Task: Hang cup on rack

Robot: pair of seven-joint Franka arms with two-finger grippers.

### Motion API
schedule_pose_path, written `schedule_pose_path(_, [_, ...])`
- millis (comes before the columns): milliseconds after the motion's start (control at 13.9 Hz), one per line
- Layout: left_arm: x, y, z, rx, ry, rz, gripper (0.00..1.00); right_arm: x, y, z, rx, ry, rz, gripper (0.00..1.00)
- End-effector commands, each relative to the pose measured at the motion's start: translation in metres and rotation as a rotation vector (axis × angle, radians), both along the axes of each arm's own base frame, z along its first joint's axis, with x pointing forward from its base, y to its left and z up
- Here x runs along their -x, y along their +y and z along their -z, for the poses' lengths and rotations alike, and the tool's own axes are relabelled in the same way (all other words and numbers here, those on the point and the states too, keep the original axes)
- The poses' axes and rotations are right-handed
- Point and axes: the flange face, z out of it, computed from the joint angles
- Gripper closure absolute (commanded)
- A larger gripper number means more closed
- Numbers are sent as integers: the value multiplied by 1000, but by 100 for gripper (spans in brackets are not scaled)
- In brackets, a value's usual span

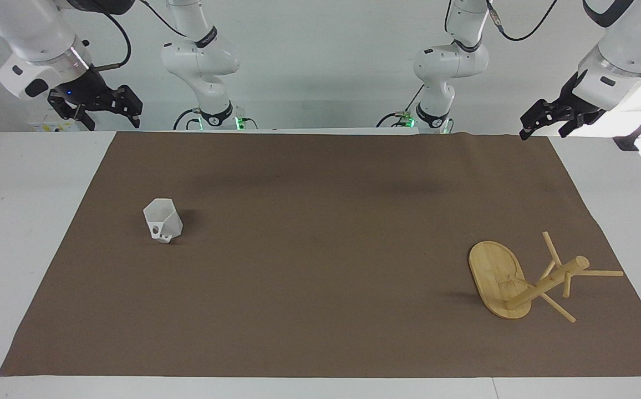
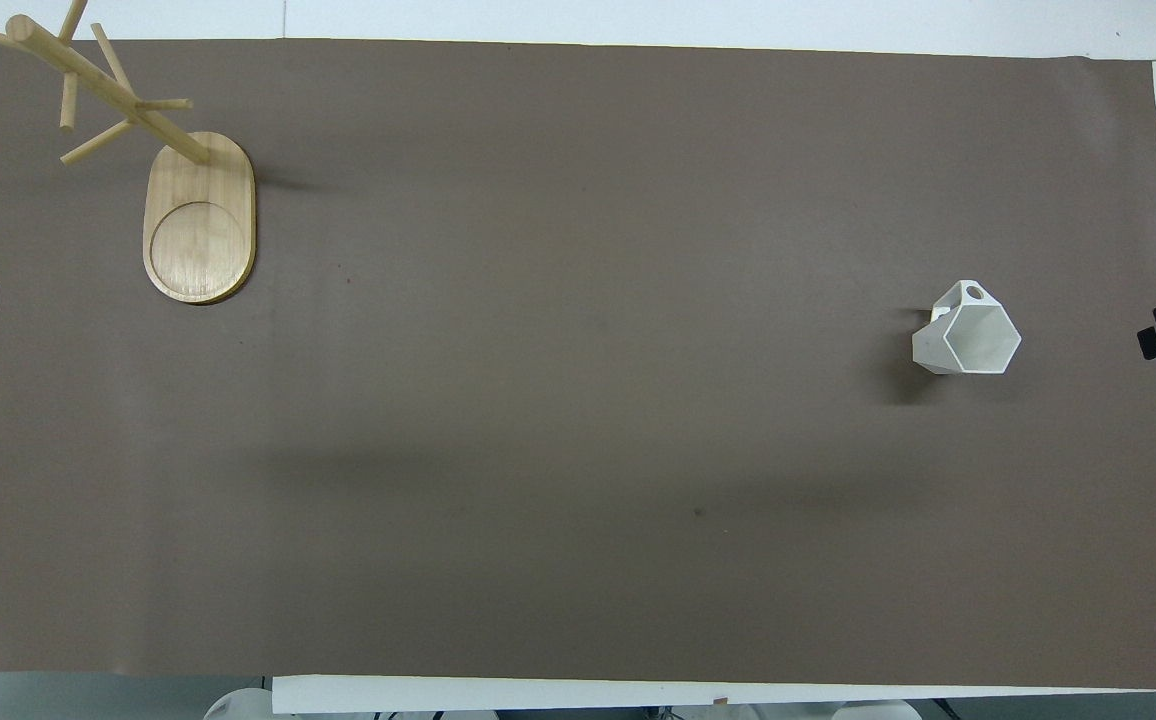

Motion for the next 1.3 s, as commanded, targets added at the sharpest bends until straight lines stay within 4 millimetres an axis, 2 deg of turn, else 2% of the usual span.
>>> schedule_pose_path(0, [8,2,-1,0,10,-15,0,-1,1,1,22,-8,7,0])
schedule_pose_path(216, [8,2,-1,0,10,-15,0,2,-1,3,15,7,14,0])
schedule_pose_path(360, [8,2,-1,0,10,-13,0,11,-16,15,-15,31,-10,0])
schedule_pose_path(432, [8,2,-1,0,11,-13,0,10,-17,15,-28,21,-68,0])
schedule_pose_path(577, [8,2,-1,0,11,-15,0,1,-21,15,-47,-44,-273,0])
schedule_pose_path(793, [8,2,-1,0,10,-13,0,-7,-57,35,-96,-88,-635,0])
schedule_pose_path(937, [9,1,-1,0,11,-13,0,-21,-92,61,-206,-151,-831,0])
schedule_pose_path(1081, [8,2,-1,0,11,-13,0,-31,-128,101,-350,-226,-936,0])
schedule_pose_path(1225, [8,2,-1,0,10,-13,0,-39,-151,144,-481,-292,-1034,0])
